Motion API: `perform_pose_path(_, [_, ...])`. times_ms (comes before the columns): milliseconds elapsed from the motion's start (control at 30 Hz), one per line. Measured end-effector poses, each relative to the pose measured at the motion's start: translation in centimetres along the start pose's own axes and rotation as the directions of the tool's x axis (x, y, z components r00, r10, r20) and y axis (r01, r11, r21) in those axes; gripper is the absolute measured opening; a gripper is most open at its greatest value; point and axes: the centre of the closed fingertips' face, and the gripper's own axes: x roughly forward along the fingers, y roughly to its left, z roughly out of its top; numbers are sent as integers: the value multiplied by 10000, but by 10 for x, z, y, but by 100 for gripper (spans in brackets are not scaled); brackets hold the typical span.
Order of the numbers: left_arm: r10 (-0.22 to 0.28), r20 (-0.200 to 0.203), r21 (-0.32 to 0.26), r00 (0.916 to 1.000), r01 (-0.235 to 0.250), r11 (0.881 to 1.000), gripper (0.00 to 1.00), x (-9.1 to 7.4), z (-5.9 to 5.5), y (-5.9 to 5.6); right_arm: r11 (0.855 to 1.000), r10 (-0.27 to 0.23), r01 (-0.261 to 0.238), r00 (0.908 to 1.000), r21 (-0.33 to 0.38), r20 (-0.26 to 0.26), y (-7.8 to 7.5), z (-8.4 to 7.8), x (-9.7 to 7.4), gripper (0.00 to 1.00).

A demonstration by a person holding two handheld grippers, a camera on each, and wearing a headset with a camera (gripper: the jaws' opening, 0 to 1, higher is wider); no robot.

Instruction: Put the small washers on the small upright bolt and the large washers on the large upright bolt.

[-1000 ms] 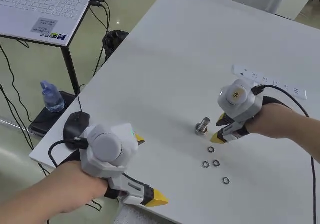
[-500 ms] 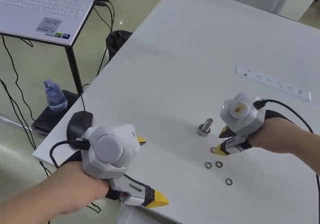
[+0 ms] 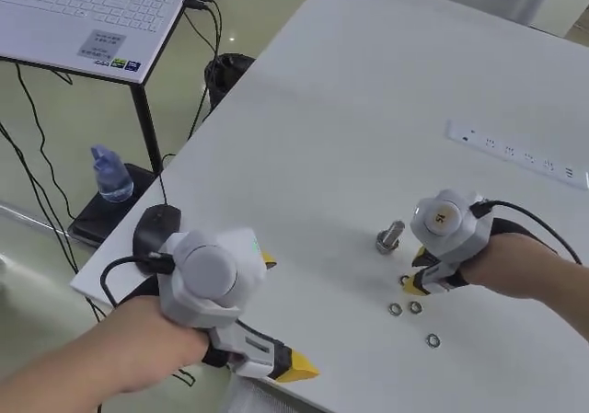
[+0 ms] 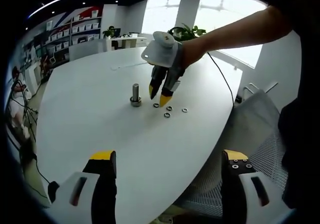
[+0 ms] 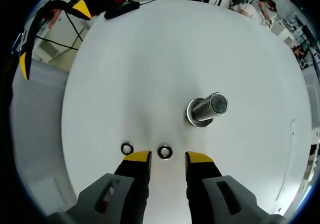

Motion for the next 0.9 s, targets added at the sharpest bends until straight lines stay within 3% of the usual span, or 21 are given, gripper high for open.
perform_pose_path(200, [91, 33, -67, 10000, -90, 9999, 88, -2, -3, 2, 9998, -134, 133, 9999, -166, -75, 1, -1, 4, 28])
perform_pose_path(467, [56, 5, -47, 10000, -56, 10000, 87, -1, -3, 3, 9999, 12, -14, 10000, 155, 87, 2, -1, 4, 25])
perform_pose_path(900, [23, -28, -105, 10000, -24, 9999, 84, -1, -6, 1, 9997, -113, 116, 9998, 209, -134, 4, -2, 3, 14])
